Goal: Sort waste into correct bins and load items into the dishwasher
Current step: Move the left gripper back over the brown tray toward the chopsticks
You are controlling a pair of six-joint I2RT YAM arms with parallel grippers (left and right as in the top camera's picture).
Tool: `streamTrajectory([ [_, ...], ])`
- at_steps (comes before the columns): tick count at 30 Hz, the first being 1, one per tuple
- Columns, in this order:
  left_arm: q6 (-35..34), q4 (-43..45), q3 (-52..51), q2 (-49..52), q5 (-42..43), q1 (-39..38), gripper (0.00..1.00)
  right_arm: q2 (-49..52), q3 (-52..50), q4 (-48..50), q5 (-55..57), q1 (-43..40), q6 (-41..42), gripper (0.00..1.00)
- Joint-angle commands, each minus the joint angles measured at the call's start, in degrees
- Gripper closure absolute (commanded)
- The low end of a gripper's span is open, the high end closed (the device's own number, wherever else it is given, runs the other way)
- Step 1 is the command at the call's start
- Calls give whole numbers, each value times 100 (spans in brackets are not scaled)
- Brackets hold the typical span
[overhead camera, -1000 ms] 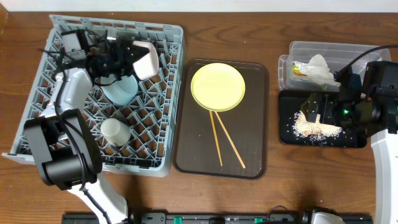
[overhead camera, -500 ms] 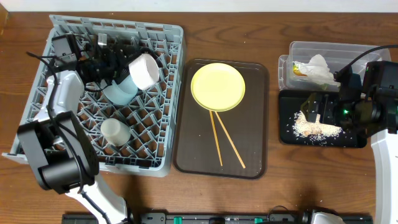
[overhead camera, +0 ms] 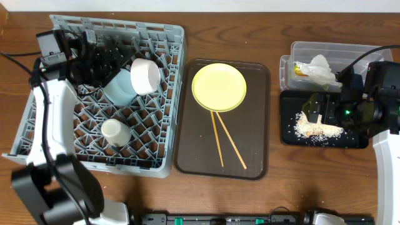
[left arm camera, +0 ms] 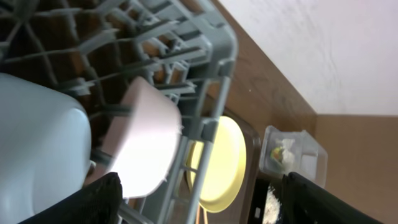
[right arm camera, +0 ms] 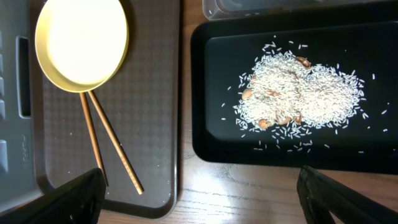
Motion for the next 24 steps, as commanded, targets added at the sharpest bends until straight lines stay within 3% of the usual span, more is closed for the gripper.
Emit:
streamTrajectory([
  [1, 446, -188, -15, -573, -463, -439, 16, -35, 87, -4, 15, -59, 20, 3],
  [5, 824, -802, -15, -1086, -2555, -1847, 10, -35, 90, -24, 385, -59, 24, 3],
  [9, 824, -997, -17, -1016, -3617, -2898, 9, -35, 87, -37, 551, -61, 22, 3],
  [14, 455, -1241, -133, -815, -3679, -3915, 9, -35, 87, -55, 549, -59, 22, 3],
  [18, -1228, -1626, -380, -485, -3718, -4612, 8, -35, 90, -57, 549, -59, 22, 2],
  [24, -1961, -1587, -667, 155, -4304, -5176, 8, -35, 87, -81, 546, -59, 22, 2],
])
